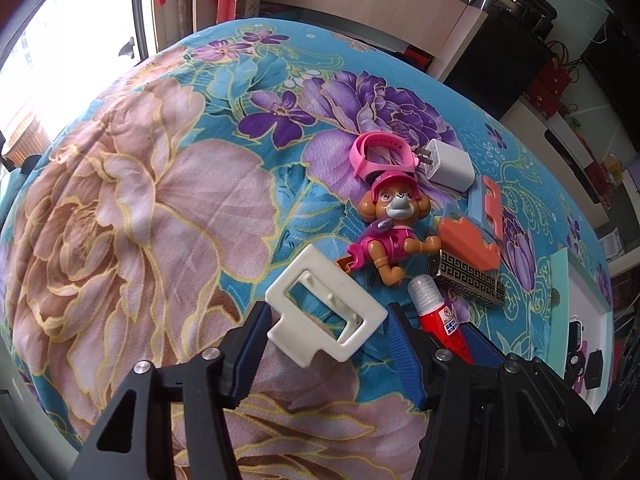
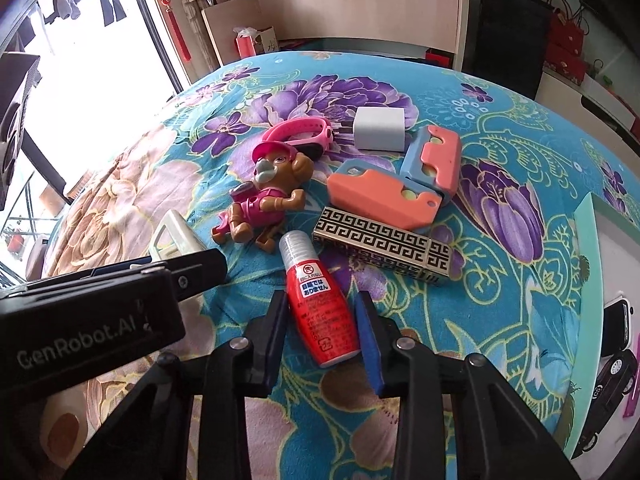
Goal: Organize rigid objects
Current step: 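Grasp the red glue bottle with the right tool while the left tool grasps the cream bracket, then carry the glue bottle and cream bracket over the white tray with both tools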
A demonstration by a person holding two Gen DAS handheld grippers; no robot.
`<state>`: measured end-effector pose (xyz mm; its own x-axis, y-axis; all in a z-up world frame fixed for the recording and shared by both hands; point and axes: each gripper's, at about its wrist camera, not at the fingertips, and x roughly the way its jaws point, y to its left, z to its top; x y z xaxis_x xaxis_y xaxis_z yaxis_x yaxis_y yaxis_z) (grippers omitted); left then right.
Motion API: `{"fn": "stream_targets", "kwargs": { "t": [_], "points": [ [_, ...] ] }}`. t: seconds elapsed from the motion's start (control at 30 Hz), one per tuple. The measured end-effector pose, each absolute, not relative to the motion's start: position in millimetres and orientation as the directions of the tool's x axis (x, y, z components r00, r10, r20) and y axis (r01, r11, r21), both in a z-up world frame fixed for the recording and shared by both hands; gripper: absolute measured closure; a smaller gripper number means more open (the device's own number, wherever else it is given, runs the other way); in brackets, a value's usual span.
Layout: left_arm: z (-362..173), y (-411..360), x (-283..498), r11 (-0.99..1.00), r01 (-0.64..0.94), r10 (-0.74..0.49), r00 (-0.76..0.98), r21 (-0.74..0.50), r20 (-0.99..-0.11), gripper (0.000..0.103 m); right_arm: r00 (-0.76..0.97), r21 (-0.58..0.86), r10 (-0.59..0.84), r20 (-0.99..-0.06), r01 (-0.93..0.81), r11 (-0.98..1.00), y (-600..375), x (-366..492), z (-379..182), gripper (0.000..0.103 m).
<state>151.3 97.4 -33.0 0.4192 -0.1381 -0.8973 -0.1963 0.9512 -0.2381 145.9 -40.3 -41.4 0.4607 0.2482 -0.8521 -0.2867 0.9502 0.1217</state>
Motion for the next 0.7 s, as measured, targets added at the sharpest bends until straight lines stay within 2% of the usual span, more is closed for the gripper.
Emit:
{"fn": "stream_targets", "kwargs": {
  "t": [0.07, 0.37, 0.7],
  "points": [
    [-31.7, 98.2, 150.8, 0.949, -0.201, -0.138, 0.423, -0.241, -0.895, 0.042, 0.456, 0.141, 0.266, -0.849, -0.290, 0.947, -42.0, 143.8, -40.2, 0.071],
    [-8.3, 98.8, 143.9, 0.948, -0.185, -0.137, 0.492, -0.257, -0.860, 0.042, 0.496, 0.192, 0.302, -0.814, -0.260, 0.946, -58.0, 137.2, -18.5, 0.071],
    [21.0, 75.0, 139.8, 0.962, -0.107, -0.150, 0.564, -0.252, -0.812, 0.042, 0.607, 0.171, 0.230, -0.761, -0.154, 0.973, -101.1, 131.5, 16.4, 0.071]
  ]
}}
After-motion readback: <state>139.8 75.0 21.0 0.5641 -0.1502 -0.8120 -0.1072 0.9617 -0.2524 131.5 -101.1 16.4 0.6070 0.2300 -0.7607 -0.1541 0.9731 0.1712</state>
